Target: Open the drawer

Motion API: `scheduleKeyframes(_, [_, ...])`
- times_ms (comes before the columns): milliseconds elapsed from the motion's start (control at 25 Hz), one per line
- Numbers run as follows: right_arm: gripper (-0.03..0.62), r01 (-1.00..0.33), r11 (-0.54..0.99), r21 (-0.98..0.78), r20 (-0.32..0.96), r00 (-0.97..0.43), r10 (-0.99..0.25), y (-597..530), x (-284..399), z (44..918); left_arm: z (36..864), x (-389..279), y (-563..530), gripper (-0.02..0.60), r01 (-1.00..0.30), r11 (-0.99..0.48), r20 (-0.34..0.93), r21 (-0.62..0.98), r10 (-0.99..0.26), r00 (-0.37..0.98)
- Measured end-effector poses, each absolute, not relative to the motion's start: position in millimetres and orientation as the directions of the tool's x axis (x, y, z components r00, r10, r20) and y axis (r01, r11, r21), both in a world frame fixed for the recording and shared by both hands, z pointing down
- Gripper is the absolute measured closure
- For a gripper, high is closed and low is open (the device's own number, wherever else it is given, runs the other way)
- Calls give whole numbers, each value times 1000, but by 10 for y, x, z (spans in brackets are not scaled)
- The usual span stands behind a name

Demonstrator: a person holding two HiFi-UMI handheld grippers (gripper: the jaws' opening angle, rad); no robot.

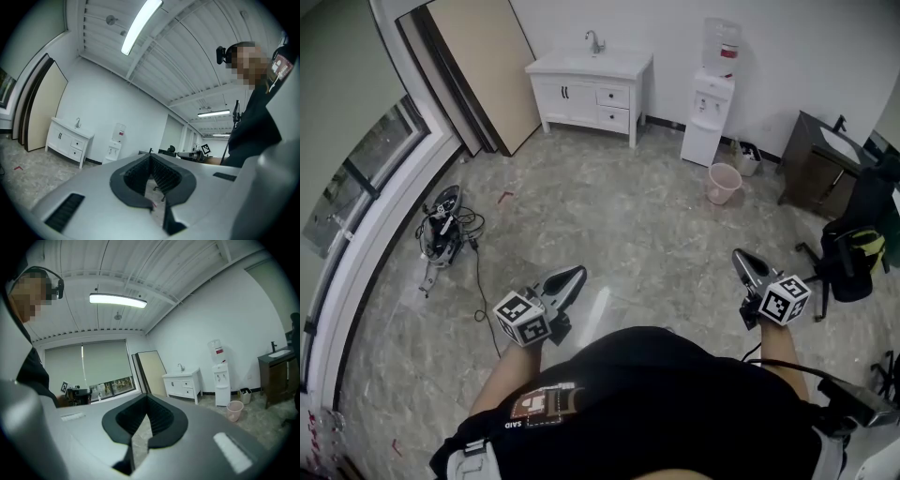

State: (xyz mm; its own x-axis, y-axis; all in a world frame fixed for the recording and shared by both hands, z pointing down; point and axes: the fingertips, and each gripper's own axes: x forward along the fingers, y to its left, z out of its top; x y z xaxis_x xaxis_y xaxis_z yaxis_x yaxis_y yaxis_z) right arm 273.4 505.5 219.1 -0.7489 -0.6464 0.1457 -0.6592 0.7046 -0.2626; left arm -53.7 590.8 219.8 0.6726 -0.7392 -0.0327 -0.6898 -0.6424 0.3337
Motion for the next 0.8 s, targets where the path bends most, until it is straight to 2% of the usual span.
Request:
scheduleKeyframes(440, [595,-561,794,-236,134,-828,-545,3223,3612,1985,1894,544,4375,583,-728,-571,-95,381,-807,583])
scheduleKeyframes(640, [595,-546,797,-258,121,-837,-534,2794,3961,2085,1941,1181,3963,583,-715,-609,-52,343,-773,633])
scheduleKeyframes(800, [595,-550,785,-286,118,-833,-541,2584,4172,2195,1911,1413,3684,583,-706,-616,-27,350,-759,650])
